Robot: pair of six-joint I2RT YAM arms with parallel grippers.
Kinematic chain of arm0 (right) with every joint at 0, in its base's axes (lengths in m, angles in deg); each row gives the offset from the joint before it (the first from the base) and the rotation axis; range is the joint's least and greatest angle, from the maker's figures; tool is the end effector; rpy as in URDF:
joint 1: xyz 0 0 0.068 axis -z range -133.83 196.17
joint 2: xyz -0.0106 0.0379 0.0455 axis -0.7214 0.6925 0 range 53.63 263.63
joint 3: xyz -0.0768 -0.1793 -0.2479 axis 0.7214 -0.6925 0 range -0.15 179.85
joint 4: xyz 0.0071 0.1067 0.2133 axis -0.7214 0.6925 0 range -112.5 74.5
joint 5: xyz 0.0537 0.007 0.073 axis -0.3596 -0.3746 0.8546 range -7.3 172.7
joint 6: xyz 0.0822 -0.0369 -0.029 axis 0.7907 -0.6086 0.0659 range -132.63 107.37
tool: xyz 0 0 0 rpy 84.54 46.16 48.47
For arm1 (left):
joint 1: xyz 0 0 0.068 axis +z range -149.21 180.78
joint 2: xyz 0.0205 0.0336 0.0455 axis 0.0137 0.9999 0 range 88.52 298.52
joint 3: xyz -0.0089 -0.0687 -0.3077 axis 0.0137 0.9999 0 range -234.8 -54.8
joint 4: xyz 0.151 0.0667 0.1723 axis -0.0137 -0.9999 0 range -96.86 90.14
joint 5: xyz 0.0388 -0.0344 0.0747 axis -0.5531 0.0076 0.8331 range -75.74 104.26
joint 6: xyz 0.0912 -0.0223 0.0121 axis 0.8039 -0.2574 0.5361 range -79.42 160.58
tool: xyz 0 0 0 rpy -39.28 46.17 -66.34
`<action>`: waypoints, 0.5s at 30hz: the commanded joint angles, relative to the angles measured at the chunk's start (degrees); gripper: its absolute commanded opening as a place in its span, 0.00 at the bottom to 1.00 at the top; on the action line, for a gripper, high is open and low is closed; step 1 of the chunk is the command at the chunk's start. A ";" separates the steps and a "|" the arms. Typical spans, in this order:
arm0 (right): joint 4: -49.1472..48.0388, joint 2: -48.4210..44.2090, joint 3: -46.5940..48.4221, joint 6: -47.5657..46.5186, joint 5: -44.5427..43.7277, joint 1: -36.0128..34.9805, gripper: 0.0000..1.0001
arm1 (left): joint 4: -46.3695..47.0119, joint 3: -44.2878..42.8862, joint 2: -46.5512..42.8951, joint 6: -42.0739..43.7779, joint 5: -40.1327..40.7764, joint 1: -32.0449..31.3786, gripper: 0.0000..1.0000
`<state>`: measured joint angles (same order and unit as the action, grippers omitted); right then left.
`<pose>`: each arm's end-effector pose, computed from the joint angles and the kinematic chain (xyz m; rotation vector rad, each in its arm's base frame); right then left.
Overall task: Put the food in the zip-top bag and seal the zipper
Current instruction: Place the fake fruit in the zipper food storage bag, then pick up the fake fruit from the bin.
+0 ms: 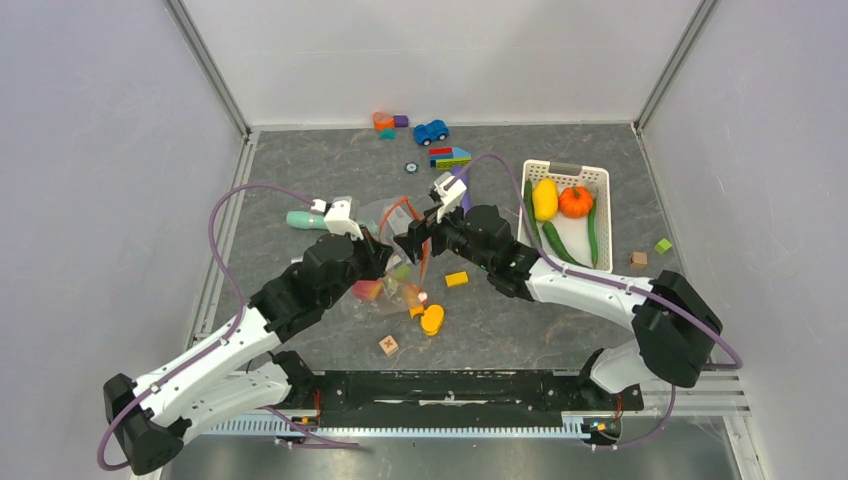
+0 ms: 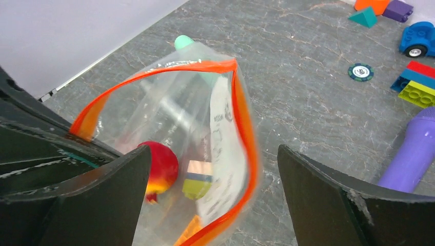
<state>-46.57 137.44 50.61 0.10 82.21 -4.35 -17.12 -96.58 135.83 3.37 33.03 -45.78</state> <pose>0.2307 0.2788 0.3246 -0.5753 1.7013 0.7980 0.1434 -0.1114 0.3182 -0.0555 2.0009 -0.6380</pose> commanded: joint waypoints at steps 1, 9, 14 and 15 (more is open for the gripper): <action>-3.29 -3.46 0.05 0.03 2.93 -0.01 0.98 | 1.44 0.12 -1.00 -0.12 2.25 0.34 0.02; -0.08 -9.55 -1.71 -2.65 4.10 0.36 0.98 | 0.29 -0.24 -0.77 -0.32 4.91 0.34 0.02; 2.34 -16.26 -6.31 -2.61 -1.86 2.60 0.98 | 0.29 0.02 -0.79 -0.20 5.79 0.34 0.02; 2.89 -17.77 -7.48 -2.35 -3.15 3.26 0.98 | 0.34 -0.05 -0.79 -0.08 6.05 0.34 0.02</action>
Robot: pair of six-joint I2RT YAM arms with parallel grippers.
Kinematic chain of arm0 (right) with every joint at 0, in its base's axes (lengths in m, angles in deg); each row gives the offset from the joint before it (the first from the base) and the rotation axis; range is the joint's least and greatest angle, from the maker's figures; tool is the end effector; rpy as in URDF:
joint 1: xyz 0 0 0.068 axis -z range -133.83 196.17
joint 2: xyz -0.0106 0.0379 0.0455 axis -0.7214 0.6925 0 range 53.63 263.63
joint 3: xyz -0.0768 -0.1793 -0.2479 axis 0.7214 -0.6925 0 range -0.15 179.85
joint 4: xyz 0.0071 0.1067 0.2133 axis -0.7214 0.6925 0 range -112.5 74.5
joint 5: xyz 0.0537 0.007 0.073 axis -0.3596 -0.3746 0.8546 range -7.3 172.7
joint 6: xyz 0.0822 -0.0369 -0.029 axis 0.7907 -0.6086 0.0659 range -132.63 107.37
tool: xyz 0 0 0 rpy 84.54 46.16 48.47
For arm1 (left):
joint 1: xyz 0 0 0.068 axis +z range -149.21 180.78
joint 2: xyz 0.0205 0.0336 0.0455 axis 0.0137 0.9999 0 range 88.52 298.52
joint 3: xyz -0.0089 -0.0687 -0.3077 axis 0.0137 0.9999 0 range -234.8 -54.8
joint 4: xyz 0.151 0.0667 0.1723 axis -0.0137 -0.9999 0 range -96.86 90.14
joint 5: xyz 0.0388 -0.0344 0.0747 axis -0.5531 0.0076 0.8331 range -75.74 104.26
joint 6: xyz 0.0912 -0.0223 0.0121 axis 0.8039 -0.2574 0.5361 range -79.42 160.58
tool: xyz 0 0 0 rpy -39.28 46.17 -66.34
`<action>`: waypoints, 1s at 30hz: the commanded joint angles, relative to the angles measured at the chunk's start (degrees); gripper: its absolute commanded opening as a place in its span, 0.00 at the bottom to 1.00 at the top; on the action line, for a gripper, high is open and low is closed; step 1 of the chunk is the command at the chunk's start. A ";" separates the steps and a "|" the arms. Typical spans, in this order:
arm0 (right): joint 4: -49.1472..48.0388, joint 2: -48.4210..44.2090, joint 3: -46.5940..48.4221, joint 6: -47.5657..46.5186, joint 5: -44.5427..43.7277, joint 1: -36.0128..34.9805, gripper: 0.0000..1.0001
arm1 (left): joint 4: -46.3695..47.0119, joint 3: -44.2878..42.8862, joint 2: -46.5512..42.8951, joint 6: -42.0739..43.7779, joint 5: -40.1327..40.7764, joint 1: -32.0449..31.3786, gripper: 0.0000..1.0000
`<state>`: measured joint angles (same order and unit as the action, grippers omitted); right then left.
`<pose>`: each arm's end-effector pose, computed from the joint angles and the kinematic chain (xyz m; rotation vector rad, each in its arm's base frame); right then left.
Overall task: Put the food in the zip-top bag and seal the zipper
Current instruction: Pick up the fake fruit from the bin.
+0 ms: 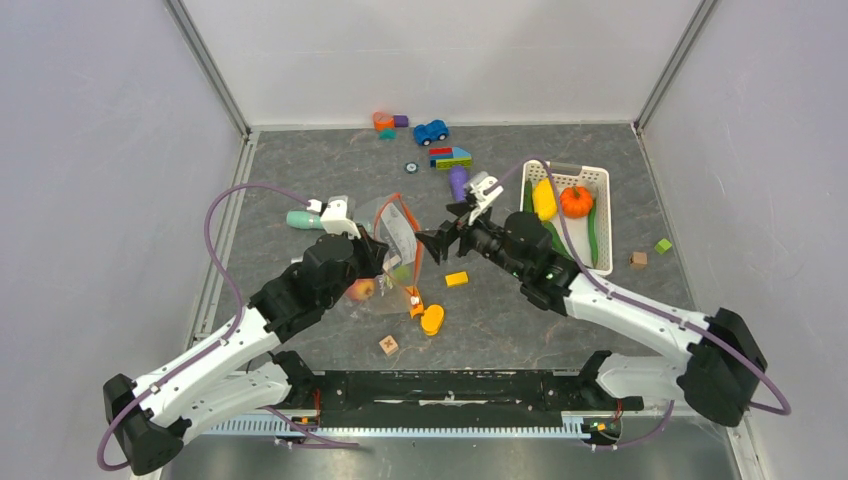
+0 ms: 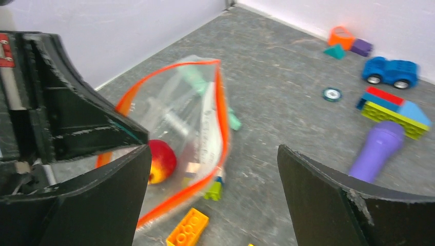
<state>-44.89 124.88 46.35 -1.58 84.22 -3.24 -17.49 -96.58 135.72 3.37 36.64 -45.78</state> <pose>0.1972 0.2336 0.3605 -0.5710 1.5770 0.8295 0.1453 -0.1061 0.3183 -0.0962 1.9840 -0.5795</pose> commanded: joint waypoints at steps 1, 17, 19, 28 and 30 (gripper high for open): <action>1.91 -6.73 -4.21 -0.32 -6.54 2.95 0.98 | 0.59 -0.02 -0.62 -0.05 2.65 0.34 0.02; 21.31 -5.15 -2.33 7.24 -23.44 22.03 0.98 | 0.90 -0.16 0.44 0.99 2.94 0.34 0.02; 21.09 -3.09 -1.91 7.34 -23.34 24.27 0.98 | 0.93 -0.21 0.48 1.00 2.87 0.27 0.02; 20.37 9.00 3.84 8.43 -23.24 32.31 0.98 | 1.02 -0.14 0.69 1.09 2.46 0.34 0.02; 20.18 11.38 5.09 8.95 -23.20 33.67 0.98 | 1.10 -0.10 0.66 1.17 2.42 0.34 0.02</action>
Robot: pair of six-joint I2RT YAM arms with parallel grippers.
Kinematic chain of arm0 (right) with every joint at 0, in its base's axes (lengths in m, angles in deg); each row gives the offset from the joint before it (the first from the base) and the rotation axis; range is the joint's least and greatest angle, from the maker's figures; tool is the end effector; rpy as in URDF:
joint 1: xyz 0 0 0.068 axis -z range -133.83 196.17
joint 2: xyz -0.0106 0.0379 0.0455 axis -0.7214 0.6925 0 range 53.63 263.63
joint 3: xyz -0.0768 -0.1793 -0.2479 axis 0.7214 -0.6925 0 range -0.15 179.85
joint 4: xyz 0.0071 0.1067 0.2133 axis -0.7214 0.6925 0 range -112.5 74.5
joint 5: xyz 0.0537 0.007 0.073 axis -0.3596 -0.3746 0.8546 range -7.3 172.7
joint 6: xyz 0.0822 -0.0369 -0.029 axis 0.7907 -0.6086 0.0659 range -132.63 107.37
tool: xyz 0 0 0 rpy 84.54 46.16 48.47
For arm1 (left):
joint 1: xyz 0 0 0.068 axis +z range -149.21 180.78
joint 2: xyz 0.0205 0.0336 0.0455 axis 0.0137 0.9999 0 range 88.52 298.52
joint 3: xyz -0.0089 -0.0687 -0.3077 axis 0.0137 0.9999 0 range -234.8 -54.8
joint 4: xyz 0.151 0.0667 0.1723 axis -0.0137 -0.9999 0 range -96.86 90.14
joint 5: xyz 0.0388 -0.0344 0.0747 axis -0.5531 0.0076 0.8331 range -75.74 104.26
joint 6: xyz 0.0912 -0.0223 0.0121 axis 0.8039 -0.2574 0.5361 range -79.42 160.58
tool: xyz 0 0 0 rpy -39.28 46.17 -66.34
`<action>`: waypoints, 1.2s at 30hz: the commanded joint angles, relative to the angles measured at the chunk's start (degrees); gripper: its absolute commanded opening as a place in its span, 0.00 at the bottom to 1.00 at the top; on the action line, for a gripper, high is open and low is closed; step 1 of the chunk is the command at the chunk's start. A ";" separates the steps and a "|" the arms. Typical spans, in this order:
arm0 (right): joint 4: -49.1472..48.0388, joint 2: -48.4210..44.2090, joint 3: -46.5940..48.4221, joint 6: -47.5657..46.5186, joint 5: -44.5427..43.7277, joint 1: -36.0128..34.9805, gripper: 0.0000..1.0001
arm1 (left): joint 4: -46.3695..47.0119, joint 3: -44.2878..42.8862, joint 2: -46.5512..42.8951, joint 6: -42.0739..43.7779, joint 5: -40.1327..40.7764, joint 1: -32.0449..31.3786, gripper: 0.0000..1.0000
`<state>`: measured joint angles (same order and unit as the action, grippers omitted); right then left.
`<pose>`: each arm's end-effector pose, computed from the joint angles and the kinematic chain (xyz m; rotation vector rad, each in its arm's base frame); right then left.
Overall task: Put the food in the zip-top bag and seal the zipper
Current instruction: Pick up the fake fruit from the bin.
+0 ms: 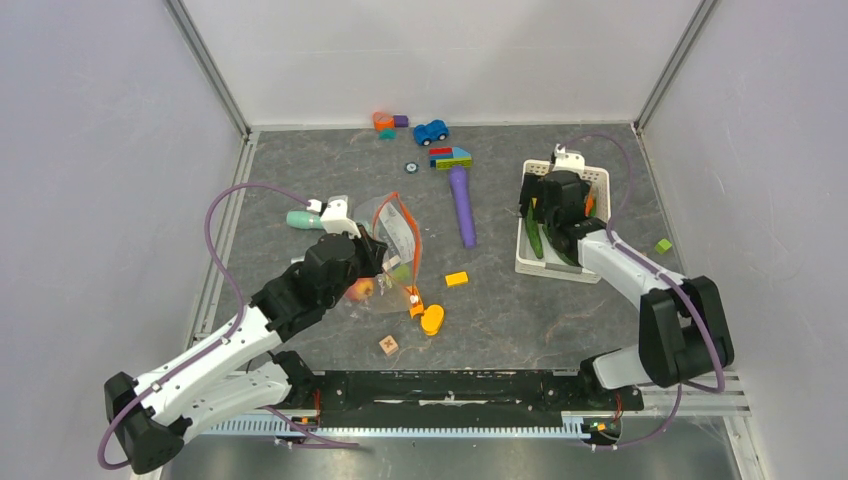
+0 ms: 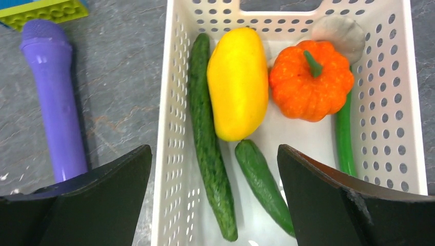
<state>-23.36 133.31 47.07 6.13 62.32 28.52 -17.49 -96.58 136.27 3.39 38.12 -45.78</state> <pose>0.3086 0.0669 0.2678 0.2285 2.0716 0.0079 0.1476 -0.1056 0.3171 -0.1103 1.9833 -0.5500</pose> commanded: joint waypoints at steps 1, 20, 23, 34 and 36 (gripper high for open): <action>-1.99 3.85 4.74 1.34 -1.00 2.35 0.98 | 1.19 -0.06 0.22 1.13 1.01 0.32 0.02; -4.47 19.47 13.02 0.22 1.32 6.29 0.97 | 1.27 -0.41 1.81 0.98 0.66 0.38 0.02; -4.49 21.39 14.48 -0.70 2.00 6.40 0.97 | 1.25 -0.50 1.93 0.97 0.49 0.34 0.02; -4.20 25.77 16.86 -0.90 1.59 6.84 0.98 | 1.37 -0.50 2.12 0.97 0.40 0.34 0.02; -4.23 26.41 16.98 -0.60 1.68 6.84 0.98 | 1.37 -0.58 2.25 1.04 0.38 0.34 0.02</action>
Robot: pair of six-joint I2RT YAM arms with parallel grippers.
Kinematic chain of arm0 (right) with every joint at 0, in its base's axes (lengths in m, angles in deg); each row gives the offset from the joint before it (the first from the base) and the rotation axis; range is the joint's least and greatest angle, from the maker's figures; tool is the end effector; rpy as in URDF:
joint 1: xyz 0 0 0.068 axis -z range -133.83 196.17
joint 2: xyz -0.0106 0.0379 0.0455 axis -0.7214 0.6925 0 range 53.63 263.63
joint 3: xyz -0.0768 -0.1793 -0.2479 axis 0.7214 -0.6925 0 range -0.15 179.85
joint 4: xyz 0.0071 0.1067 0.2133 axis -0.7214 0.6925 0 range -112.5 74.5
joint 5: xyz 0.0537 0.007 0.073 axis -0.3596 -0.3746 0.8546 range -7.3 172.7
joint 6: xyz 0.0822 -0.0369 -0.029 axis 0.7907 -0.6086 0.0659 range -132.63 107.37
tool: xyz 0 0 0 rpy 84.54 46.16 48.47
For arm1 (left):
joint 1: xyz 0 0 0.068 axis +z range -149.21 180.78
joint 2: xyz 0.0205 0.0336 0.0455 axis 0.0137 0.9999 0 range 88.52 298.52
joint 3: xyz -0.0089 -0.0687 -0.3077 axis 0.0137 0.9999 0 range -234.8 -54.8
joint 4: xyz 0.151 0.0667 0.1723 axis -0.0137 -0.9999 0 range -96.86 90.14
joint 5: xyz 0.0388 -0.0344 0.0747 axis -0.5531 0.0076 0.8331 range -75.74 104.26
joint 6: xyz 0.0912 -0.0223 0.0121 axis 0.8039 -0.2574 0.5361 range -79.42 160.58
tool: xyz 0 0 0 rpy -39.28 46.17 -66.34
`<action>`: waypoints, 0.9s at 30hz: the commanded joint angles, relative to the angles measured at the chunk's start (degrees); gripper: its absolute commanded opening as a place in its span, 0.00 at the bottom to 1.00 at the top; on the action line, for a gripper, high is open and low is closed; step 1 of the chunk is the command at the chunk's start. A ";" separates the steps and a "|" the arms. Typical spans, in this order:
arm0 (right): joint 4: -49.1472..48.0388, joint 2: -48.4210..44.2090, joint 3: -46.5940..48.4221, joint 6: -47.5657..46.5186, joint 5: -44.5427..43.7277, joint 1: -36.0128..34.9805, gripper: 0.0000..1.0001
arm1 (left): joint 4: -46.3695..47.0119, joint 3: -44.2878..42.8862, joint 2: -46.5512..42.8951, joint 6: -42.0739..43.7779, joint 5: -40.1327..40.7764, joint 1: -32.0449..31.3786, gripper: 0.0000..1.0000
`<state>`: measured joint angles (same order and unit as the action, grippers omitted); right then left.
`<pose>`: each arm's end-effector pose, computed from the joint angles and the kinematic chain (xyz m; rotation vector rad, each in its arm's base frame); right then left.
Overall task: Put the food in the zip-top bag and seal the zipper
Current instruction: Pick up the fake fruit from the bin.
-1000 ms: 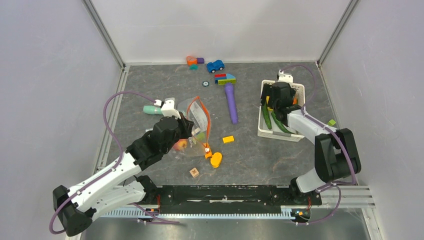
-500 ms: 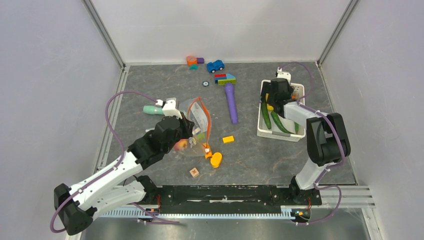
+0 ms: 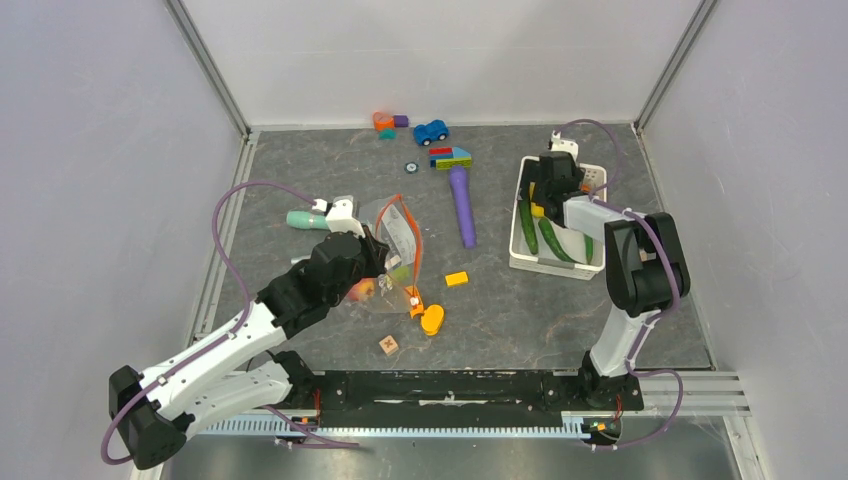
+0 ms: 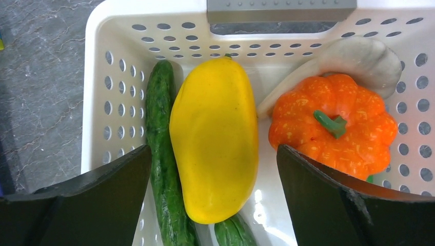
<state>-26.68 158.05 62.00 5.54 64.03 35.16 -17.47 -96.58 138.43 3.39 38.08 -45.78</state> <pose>0.4196 0.0537 0.2121 0.3116 2.1738 -0.0799 0.1528 -0.1111 0.3111 -0.1006 2.0153 -0.5245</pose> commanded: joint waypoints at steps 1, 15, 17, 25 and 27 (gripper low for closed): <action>-0.91 1.93 2.01 -0.06 0.01 0.20 0.98 | 1.35 -0.61 0.07 1.06 0.28 0.34 0.02; -1.09 4.39 2.82 0.78 -0.87 0.20 0.86 | 1.26 -0.54 -0.22 0.96 0.12 0.34 0.02; -1.28 4.10 2.59 0.73 -1.42 0.22 0.78 | 1.28 -0.57 -0.32 0.96 0.08 0.34 0.02; -4.38 -0.14 -0.33 0.69 -2.73 0.19 0.44 | 1.24 -0.50 -0.53 0.98 -0.08 0.34 0.02; -4.22 -2.08 -1.09 0.10 -2.85 0.19 0.43 | 1.27 -0.50 -0.56 0.96 -0.17 0.34 0.02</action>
<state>-29.31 160.90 62.20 6.53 63.07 35.29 -17.47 -96.58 138.50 3.39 37.86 -45.78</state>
